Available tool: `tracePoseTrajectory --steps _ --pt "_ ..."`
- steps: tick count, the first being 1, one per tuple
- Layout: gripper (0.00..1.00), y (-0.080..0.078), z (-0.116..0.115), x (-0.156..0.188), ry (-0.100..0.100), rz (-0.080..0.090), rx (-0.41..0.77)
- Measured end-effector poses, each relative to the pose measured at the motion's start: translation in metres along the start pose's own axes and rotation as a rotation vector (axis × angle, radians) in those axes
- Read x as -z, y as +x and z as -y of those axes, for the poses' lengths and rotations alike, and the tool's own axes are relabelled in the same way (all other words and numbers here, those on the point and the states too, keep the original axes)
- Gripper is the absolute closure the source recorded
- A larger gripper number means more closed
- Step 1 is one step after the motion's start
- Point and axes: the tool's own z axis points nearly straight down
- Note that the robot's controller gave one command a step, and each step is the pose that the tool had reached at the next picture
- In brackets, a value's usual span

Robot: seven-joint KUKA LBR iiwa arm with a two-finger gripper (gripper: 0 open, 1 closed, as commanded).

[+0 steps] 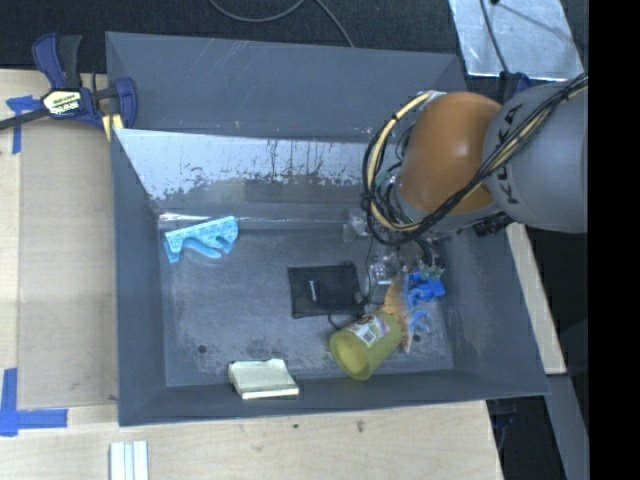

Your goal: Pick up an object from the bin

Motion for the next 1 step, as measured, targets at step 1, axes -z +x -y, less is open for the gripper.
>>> tracePoseTrajectory --steps 1 --pt "0.0 -0.0171 -0.0309 0.0331 0.0 0.019 -0.105"
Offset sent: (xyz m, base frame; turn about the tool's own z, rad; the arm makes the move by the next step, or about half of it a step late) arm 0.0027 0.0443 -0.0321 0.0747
